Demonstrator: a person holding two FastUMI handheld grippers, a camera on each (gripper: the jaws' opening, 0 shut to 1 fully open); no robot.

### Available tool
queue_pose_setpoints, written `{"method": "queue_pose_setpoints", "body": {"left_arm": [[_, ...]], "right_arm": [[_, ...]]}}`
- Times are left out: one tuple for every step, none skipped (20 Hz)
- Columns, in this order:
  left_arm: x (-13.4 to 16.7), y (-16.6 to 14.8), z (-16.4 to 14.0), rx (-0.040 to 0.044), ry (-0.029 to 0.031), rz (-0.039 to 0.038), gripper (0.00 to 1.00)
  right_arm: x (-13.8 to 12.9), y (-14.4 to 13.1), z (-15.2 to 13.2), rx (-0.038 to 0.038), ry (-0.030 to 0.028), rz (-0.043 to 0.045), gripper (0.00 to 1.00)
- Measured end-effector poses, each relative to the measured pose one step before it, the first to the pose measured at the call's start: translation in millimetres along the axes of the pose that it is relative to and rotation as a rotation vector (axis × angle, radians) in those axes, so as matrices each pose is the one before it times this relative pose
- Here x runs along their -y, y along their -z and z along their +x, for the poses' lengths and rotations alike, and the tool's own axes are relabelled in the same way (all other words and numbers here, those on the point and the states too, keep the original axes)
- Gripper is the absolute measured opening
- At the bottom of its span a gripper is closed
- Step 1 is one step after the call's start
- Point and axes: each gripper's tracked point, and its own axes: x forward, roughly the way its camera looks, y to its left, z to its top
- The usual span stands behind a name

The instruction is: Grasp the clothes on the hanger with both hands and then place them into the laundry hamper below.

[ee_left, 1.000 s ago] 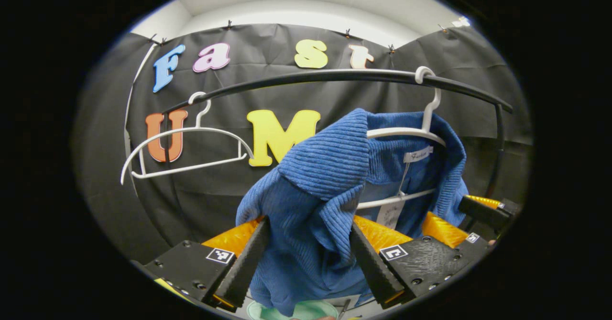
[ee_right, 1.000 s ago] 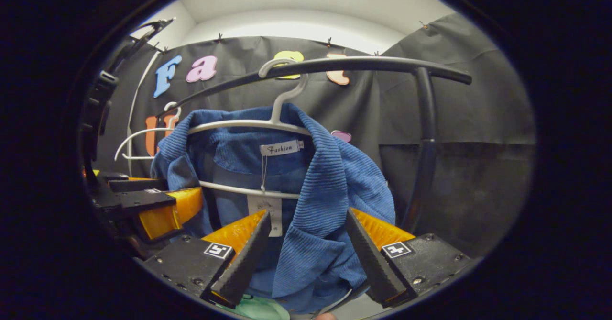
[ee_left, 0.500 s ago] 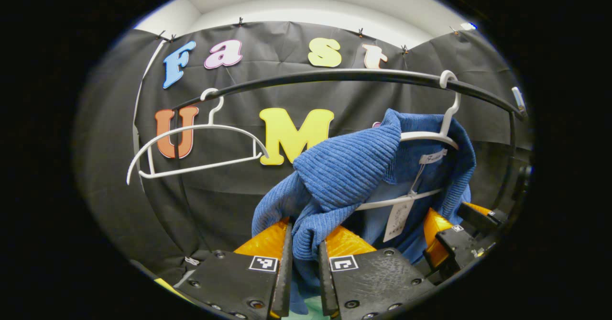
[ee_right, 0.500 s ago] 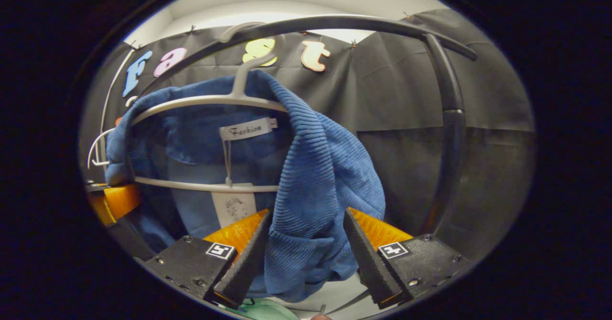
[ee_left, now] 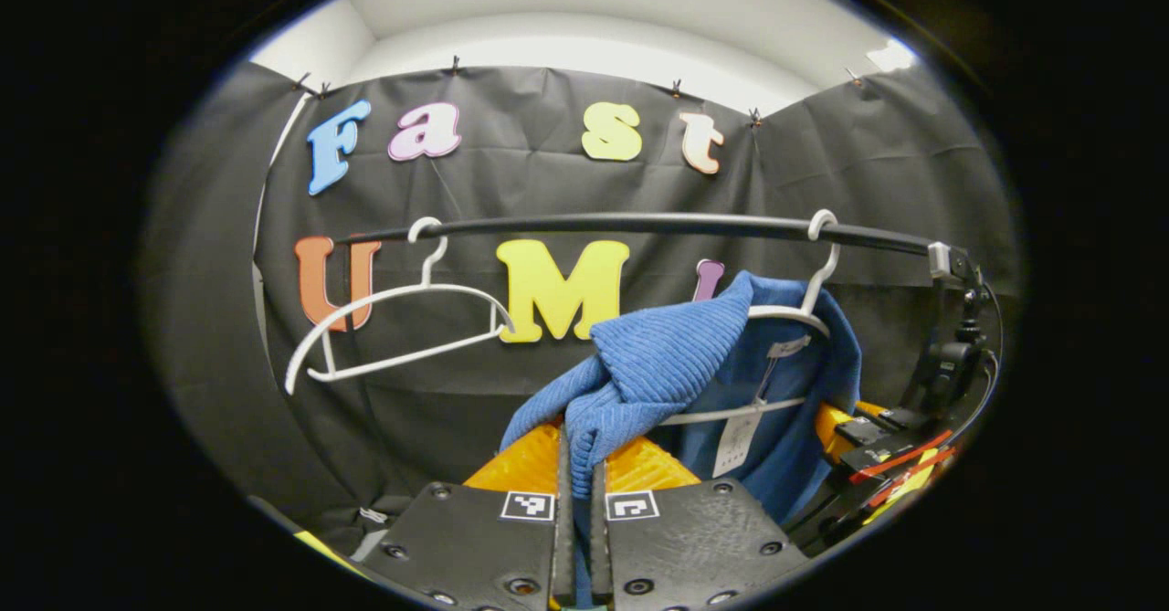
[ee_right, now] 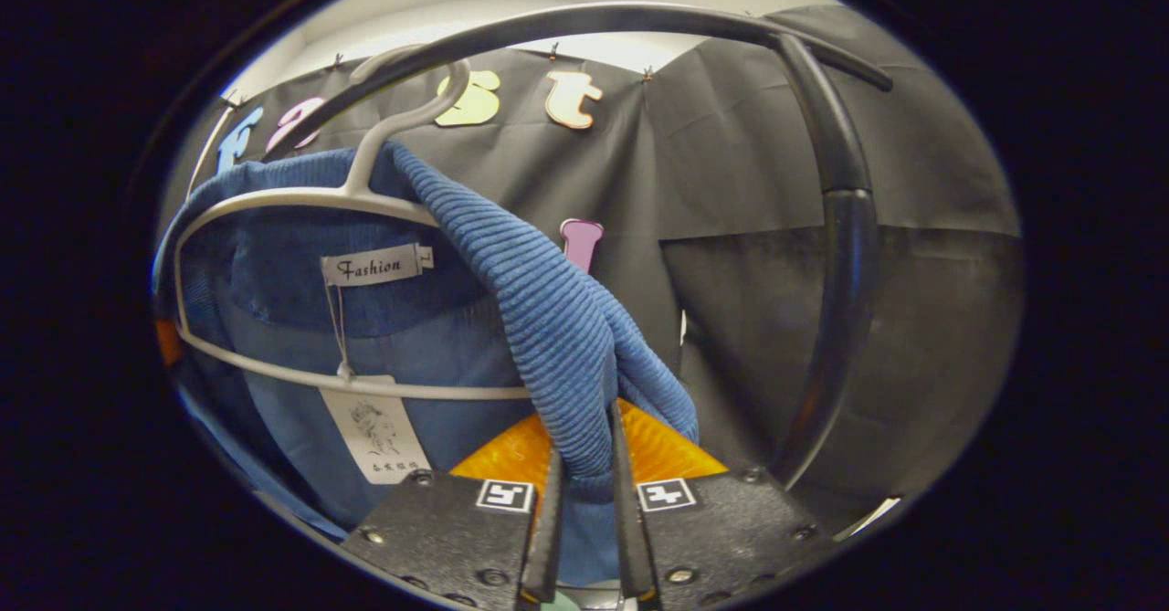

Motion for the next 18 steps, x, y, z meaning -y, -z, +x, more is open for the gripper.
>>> {"method": "queue_pose_setpoints", "body": {"left_arm": [[-3.5,-9.11,-2.91,0.00421,0.00332,0.01697,0.07],[-2.67,-4.88,-2.28,-0.00236,0.00023,0.01046,0.02],[-7.3,-5.89,-4.59,-0.00366,0.00115,0.00823,0.06],[-6.7,-6.55,0.03,0.00193,0.0031,0.00575,0.1],[-5.28,-6.04,-1.69,-0.00501,0.00746,0.00779,0.1],[-4.25,-5.77,-4.13,-0.00677,0.00821,0.00851,0.1],[-2.04,-3.59,-3.05,-0.00809,0.01102,0.00703,0.1],[0.34,-1.8,-3.48,-0.01302,0.01061,0.01314,0.1],[0.62,-1.87,-2.71,-0.01222,0.01513,0.01575,0.1],[1.34,-2.64,-2.27,-0.00975,0.01758,0.01569,0.1],[1.13,-1.27,-3.15,-0.01516,0.01607,0.01521,0.06],[1.29,0.57,-2.21,-0.01526,0.01518,0.01004,0.1],[1.07,-0.53,-2.5,-0.01057,0.01919,-0.00007,0.06],[0.79,-1.3,-3.01,-0.01302,0.01706,0.00051,0.06],[0.06,-1.52,-2.19,-0.00982,0.01206,0.00725,0.06],[-4.2,-2.71,-1.56,-0.01093,0.00664,0.01674,0.06],[-3.61,-0.06,-0.98,-0.01917,-0.00047,0.02037,0.1],[-3.66,1.21,-1.85,-0.02284,0.00041,0.03018,0.1]], "right_arm": [[-0.56,0.42,1.43,-0.00737,-0.02316,-0.00103,0.21],[-1.14,-0.88,-2.02,-0.00768,-0.02346,0.00111,0.19],[-0.43,-1.04,-1.75,-0.0051,-0.0192,-0.00124,0.14],[-0.92,-4.47,-4.58,-0.00231,-0.01076,-0.00354,0.13],[-3.26,-2.81,-4.52,0.00235,-0.01183,-0.00271,0.12],[-2.46,-6.45,-10.55,0.00423,-0.01152,-0.00015,0.11],[2.96,-4.88,-14.1,0.00659,-0.00502,-0.00479,0.1],[3.78,-4.75,-7.96,0.01078,-0.00339,-0.00612,0.1],[5.88,-2.66,-4.8,0.01165,-0.00099,-0.00754,0.1],[4.14,-4.41,-5.35,0.00916,-0.00086,-0.0058,0.1],[1.29,-4.68,-3.99,0.0062,-0.004,-0.00003,0.1],[0.4,-3.22,-3.23,0.00199,-0.00626,0.00349,0.1],[1.68,-2.96,-2.59,0.00536,-0.00241,0.00131,0.11],[2.2,-2.27,-2.12,0.00599,0.00007,-0.00531,0.1],[-0.38,-1.75,-3.14,0.00599,-0.00134,-0.0039,0.1],[-0.47,-1.02,-2.34,0.00163,-0.00144,-0.00549,0.1],[-0.91,-0.84,-1.85,0.00384,-0.00253,-0.00361,0.1],[-0.98,-1.5,-1.92,0.00169,-0.00328,-0.00802,0.11]]}}
